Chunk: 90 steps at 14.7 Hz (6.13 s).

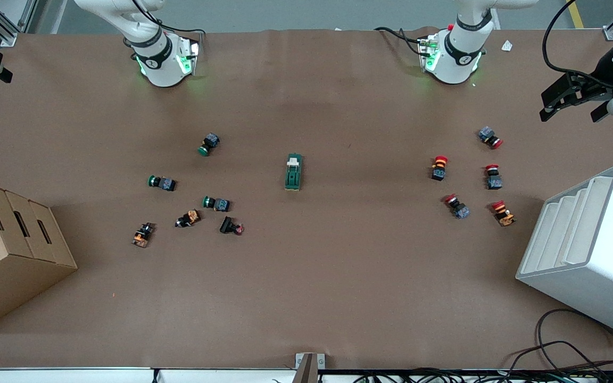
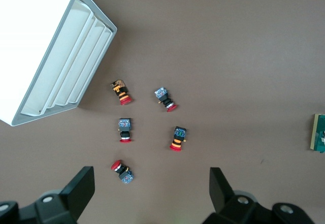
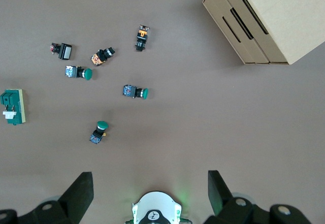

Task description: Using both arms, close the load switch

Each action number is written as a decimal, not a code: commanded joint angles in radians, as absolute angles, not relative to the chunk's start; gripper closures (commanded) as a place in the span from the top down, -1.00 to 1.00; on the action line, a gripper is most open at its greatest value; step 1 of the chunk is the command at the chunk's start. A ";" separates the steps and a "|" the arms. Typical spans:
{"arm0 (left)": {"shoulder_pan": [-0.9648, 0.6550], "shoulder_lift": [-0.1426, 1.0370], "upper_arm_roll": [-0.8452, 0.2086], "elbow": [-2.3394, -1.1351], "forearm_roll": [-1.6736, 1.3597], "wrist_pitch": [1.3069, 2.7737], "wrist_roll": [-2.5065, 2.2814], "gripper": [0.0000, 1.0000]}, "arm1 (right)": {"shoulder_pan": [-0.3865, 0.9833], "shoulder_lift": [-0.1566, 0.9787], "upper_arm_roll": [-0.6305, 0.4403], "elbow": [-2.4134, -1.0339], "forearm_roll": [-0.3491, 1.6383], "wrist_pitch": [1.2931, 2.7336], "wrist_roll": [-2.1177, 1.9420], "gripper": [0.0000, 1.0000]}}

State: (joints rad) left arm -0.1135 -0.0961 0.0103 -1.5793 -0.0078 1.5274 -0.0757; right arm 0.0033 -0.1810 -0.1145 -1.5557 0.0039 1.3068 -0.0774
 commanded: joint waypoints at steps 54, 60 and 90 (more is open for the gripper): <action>-1.063 0.870 -0.324 -1.835 1.779 1.823 -2.592 0.97 | 0.573 0.264 -0.103 -1.822 0.196 2.006 1.512 1.00; -1.063 0.950 -0.308 -1.786 1.870 1.818 -2.637 0.99 | 0.712 0.268 -0.101 -1.986 0.330 2.267 1.519 1.00; -1.060 0.994 -0.288 -1.778 1.919 1.827 -2.700 1.00 | 0.934 0.543 -0.098 -1.936 0.371 2.655 1.488 1.00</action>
